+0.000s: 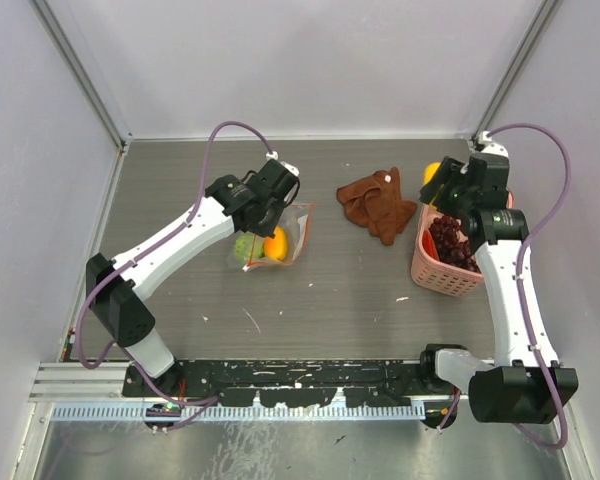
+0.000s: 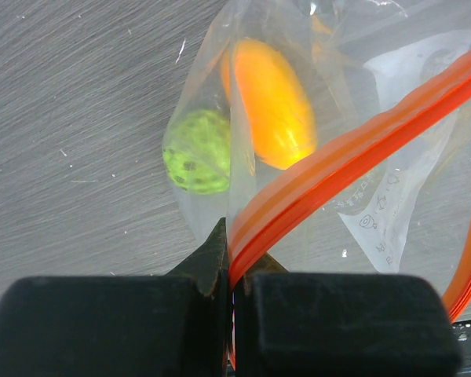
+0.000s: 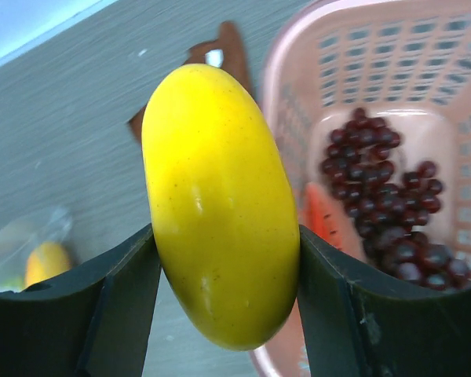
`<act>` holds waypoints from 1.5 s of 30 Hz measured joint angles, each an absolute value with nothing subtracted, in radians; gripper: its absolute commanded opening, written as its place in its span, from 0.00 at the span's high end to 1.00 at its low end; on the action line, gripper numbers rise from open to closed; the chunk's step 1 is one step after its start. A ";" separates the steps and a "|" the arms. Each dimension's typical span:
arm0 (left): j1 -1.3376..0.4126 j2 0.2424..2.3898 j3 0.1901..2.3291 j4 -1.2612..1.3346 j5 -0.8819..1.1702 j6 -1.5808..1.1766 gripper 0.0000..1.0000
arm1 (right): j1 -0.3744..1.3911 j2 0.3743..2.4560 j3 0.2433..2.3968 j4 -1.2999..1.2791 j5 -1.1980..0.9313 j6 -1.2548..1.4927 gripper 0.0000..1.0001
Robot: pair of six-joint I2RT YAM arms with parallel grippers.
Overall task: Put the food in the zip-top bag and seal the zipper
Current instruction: Place the fake fruit in the zipper food storage bag.
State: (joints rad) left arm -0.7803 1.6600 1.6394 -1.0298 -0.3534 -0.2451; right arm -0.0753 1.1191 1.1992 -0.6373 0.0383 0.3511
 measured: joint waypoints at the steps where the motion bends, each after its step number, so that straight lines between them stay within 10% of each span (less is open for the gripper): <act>1: -0.780 1.660 1.639 -1.030 -0.353 -0.245 1.00 | -0.056 1.120 1.203 -0.641 0.023 0.352 0.83; 45: -0.780 1.650 1.639 -1.029 -0.332 -0.245 1.00 | 0.698 1.295 1.135 -0.493 -0.174 0.792 0.74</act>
State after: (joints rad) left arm -0.7803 1.6505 1.6394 -1.0290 -0.3321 -0.2455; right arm 0.6983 1.2949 1.1347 -0.4931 -0.1738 0.7921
